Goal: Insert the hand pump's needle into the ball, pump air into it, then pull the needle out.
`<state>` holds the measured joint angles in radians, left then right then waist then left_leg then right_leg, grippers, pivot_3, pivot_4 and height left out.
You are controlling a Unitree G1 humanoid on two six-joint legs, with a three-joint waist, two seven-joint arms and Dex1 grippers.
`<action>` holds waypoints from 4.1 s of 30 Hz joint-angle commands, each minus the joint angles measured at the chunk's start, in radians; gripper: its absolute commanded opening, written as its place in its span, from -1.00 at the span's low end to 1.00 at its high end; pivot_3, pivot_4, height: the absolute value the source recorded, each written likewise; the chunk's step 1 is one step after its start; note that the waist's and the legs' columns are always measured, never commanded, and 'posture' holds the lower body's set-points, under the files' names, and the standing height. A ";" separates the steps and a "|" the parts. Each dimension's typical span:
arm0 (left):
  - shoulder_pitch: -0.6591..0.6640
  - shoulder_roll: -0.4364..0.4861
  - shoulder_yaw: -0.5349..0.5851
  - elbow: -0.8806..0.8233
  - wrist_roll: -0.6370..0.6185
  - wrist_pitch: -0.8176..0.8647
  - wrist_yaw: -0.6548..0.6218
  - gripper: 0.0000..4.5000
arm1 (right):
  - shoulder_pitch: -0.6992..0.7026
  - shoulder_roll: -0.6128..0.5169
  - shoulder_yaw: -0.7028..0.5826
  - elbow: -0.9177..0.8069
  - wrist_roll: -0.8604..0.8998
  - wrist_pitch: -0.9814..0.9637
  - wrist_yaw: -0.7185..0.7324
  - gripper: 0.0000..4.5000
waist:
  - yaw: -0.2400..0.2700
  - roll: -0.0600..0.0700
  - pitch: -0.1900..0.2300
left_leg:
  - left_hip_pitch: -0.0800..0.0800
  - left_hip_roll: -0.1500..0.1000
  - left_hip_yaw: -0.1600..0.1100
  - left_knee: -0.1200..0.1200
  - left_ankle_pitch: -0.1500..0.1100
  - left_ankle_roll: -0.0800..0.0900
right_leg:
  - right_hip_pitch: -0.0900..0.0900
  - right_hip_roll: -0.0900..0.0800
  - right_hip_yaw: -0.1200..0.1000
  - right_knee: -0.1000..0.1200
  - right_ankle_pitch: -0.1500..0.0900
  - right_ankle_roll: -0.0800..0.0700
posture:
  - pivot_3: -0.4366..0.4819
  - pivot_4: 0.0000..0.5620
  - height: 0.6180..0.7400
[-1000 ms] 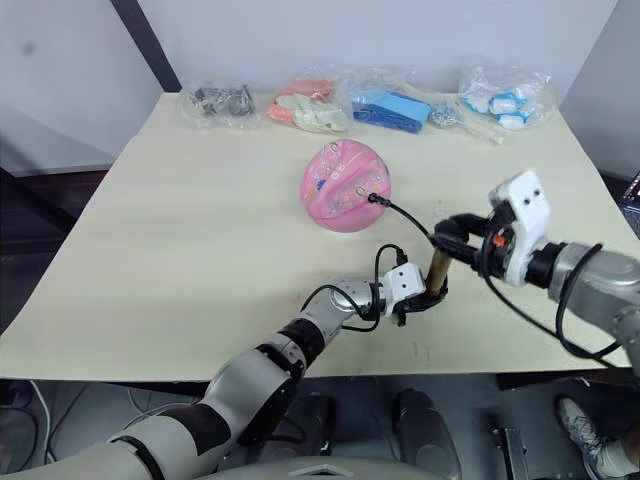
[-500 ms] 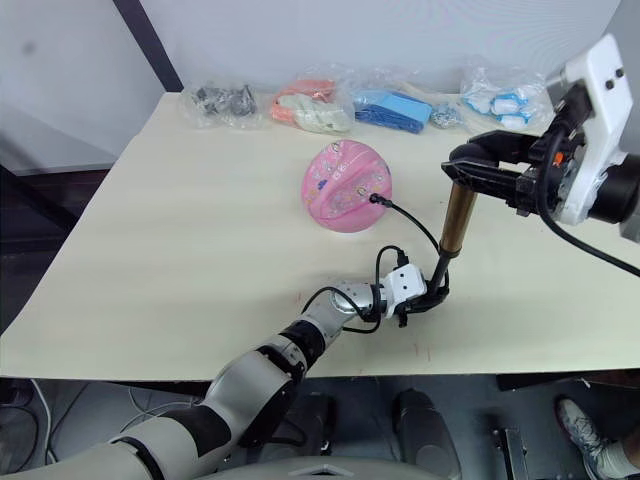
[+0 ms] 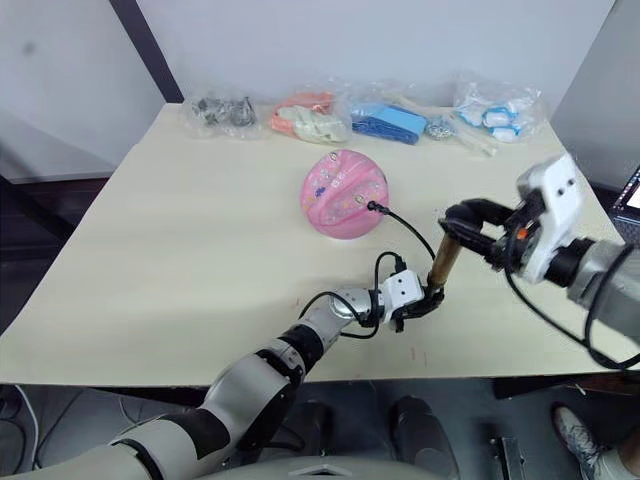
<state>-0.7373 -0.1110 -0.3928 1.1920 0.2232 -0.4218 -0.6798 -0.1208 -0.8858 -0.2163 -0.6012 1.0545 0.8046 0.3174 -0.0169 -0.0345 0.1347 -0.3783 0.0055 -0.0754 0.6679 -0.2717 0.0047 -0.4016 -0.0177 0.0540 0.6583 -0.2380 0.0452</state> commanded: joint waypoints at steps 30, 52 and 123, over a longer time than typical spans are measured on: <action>0.051 0.005 -0.030 0.038 0.062 0.025 -0.032 -0.49 | -0.491 -0.363 -0.247 0.174 0.519 0.259 -0.189 -0.08 | 0.006 0.020 0.014 | 0.002 -0.003 -0.004 0.001 -0.009 0.015 | 0.007 -0.005 -0.005 0.000 -0.010 -0.002 | -0.05 -0.47 1.00; 0.064 0.013 -0.030 0.025 0.058 0.031 -0.037 -0.49 | 0.123 0.127 0.250 0.138 -0.248 -0.024 0.028 -0.08 | 0.002 0.001 -0.006 | 0.020 0.001 -0.012 -0.007 -0.009 0.014 | 0.023 0.000 -0.013 -0.004 -0.016 -0.002 | -0.05 -0.47 1.00; 0.070 0.007 -0.017 0.036 0.058 0.047 -0.035 -0.49 | -0.219 -0.064 -0.208 0.014 0.246 0.159 -0.053 -0.08 | 0.006 0.020 0.013 | 0.015 -0.005 -0.012 -0.016 -0.009 0.014 | 0.020 -0.010 -0.013 -0.017 -0.014 0.002 | -0.05 -0.47 1.00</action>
<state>-0.7068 -0.1247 -0.3754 1.1544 0.2286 -0.4196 -0.7121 -0.2750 -0.9143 -0.3082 -0.5677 1.2102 0.9785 0.2919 -0.0114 -0.0142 0.1476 -0.3642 -0.0007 -0.0862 0.6515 -0.2805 0.0187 -0.3816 -0.0278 0.0411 0.6415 -0.2520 0.0472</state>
